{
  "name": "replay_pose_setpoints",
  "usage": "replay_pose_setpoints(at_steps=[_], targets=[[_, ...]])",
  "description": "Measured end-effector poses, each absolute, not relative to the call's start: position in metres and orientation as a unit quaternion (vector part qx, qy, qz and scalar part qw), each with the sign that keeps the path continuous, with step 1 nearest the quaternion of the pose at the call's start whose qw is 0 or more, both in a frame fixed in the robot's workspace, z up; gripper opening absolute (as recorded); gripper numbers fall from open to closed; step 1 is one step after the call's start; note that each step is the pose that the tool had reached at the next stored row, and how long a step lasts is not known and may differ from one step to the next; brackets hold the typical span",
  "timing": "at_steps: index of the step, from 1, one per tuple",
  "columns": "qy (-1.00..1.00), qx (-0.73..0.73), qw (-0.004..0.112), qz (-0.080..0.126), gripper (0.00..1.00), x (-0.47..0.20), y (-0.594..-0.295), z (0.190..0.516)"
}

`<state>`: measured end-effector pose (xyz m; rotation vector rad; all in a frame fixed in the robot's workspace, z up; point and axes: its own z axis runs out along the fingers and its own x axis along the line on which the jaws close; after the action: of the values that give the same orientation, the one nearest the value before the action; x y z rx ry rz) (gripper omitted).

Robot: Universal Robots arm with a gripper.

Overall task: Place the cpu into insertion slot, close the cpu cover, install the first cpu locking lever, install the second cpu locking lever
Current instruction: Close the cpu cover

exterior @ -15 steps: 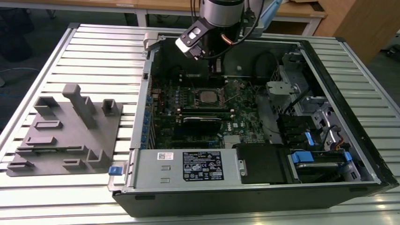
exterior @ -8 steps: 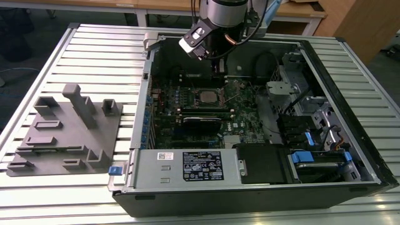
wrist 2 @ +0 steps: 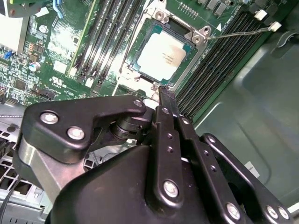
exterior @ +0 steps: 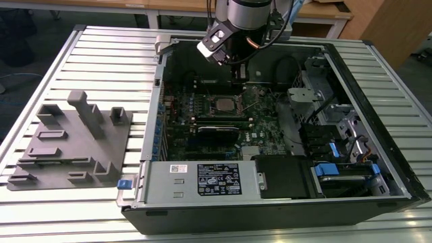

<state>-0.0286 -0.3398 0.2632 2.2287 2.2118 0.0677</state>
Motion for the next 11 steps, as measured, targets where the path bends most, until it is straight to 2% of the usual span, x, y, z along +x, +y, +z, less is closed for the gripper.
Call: replay_pose_setpoints(at_steps=[11], targets=[[0.704,0.710,0.000,0.022,0.11,-0.0259,-0.3397,0.2629]])
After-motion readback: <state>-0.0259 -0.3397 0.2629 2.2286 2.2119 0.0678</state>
